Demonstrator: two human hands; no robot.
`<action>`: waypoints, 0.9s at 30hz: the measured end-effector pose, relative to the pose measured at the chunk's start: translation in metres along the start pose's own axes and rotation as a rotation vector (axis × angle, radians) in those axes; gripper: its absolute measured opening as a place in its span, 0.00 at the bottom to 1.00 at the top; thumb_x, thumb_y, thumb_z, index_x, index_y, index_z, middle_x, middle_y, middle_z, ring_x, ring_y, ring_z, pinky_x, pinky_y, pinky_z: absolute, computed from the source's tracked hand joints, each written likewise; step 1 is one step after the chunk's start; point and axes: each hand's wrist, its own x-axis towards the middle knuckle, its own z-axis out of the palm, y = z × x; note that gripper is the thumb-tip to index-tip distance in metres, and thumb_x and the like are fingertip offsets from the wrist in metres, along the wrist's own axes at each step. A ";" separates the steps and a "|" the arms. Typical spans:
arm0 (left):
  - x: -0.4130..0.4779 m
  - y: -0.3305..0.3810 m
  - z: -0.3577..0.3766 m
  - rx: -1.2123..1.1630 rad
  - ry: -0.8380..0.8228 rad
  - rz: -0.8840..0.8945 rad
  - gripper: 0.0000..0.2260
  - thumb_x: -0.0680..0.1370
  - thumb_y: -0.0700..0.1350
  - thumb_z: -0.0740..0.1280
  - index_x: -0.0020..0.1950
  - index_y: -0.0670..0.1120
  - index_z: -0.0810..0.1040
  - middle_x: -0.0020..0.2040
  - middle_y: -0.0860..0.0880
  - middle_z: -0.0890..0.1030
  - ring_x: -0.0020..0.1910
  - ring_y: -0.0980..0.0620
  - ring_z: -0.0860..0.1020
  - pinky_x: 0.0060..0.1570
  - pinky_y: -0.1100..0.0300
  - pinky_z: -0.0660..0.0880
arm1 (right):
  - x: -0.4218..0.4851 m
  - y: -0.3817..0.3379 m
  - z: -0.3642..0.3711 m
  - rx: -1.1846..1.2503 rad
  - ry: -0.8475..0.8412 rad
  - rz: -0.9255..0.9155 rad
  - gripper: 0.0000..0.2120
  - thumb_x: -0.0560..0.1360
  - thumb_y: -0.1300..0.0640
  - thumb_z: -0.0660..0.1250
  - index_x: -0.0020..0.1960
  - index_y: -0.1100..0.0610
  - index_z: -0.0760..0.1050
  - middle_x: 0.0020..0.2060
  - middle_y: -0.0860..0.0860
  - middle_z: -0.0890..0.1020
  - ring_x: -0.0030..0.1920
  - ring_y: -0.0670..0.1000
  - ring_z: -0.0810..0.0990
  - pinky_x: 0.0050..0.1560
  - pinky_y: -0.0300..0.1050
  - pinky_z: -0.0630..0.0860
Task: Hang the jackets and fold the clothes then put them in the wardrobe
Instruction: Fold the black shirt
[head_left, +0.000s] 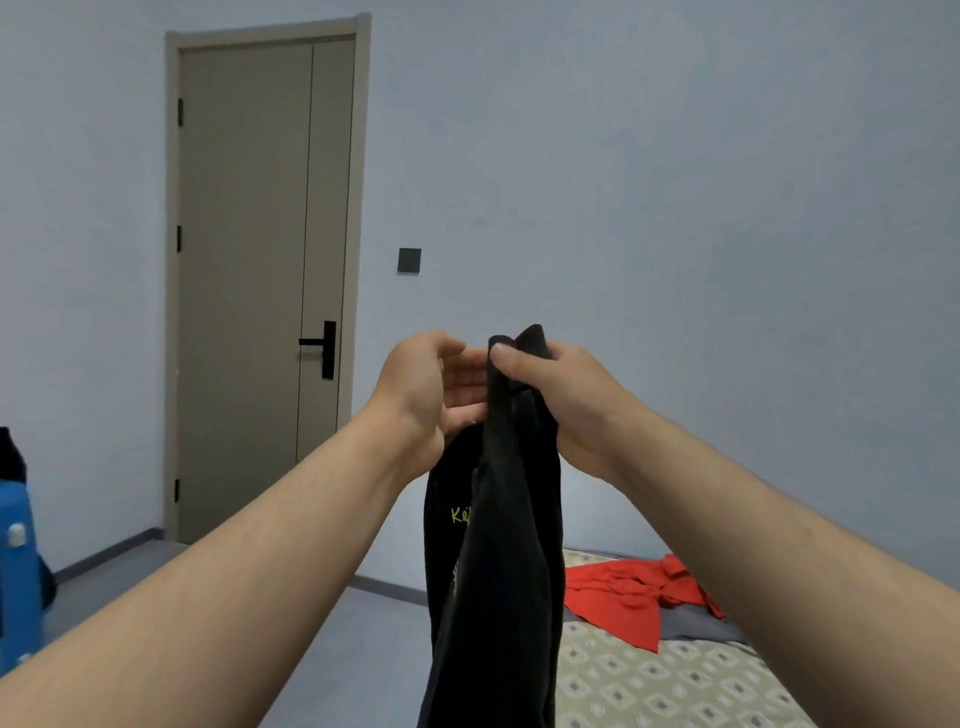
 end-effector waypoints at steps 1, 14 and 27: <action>0.001 -0.001 -0.004 -0.026 -0.022 -0.021 0.17 0.79 0.42 0.55 0.48 0.36 0.82 0.41 0.42 0.85 0.39 0.47 0.85 0.35 0.57 0.81 | 0.000 0.002 -0.002 0.004 0.002 -0.012 0.10 0.79 0.58 0.69 0.56 0.63 0.79 0.48 0.60 0.85 0.48 0.59 0.86 0.46 0.52 0.83; 0.018 -0.018 -0.042 0.767 -0.157 0.178 0.16 0.70 0.35 0.58 0.35 0.52 0.82 0.34 0.53 0.82 0.39 0.52 0.79 0.39 0.60 0.73 | -0.003 0.026 -0.036 0.132 0.033 0.028 0.13 0.73 0.71 0.57 0.47 0.61 0.79 0.35 0.55 0.82 0.34 0.52 0.82 0.34 0.45 0.80; 0.006 -0.033 -0.056 1.408 -0.690 -0.005 0.12 0.77 0.40 0.69 0.38 0.55 0.80 0.33 0.58 0.80 0.32 0.63 0.79 0.32 0.69 0.74 | -0.004 0.052 -0.047 0.112 0.057 0.067 0.15 0.62 0.65 0.62 0.44 0.56 0.82 0.35 0.55 0.81 0.34 0.52 0.80 0.36 0.47 0.80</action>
